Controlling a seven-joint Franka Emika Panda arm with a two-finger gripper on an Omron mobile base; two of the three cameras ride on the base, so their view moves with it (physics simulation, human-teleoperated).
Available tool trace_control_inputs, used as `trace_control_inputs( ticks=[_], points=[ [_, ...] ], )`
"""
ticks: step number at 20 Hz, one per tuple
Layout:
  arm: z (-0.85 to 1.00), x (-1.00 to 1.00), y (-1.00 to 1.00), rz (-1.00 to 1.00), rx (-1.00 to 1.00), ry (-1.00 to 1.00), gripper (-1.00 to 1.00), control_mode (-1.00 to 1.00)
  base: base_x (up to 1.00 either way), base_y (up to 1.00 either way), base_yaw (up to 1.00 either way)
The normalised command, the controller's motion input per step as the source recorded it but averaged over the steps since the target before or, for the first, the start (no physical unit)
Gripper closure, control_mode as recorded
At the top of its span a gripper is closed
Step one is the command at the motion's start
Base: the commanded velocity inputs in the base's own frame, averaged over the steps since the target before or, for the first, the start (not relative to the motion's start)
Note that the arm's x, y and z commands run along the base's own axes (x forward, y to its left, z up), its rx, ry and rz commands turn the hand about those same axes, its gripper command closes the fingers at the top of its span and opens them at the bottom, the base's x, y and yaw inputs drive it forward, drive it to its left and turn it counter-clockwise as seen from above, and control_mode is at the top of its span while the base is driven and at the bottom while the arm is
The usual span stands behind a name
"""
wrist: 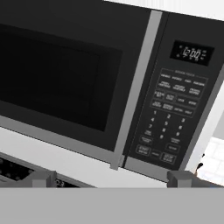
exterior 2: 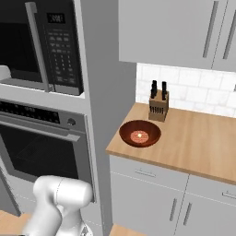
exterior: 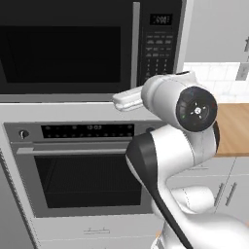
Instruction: Open the microwave, place the bowl with waffle inside the microwave, then close the microwave door and turn it on.
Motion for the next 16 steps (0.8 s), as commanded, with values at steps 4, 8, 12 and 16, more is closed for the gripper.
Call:
trace_control_inputs(
  ticks=[4, 8, 12, 16],
  points=[
    [0.26, 0.04, 0.22, -0.01, 0.00, 0.01, -1.00, -1.00, 0.00, 0.00, 0.00],
    [0.22, 0.17, 0.08, -0.07, 0.00, 0.09, -1.00, -1.00, 0.00, 0.00, 0.00],
    [0.04, 0.17, -0.18, -0.14, 0.06, 0.02, -1.00, -1.00, 0.00, 0.00, 0.00],
    [0.00, 0.17, -0.18, -0.09, 0.09, 0.02, -1.00, -1.00, 0.00, 0.00, 0.00]
  ],
)
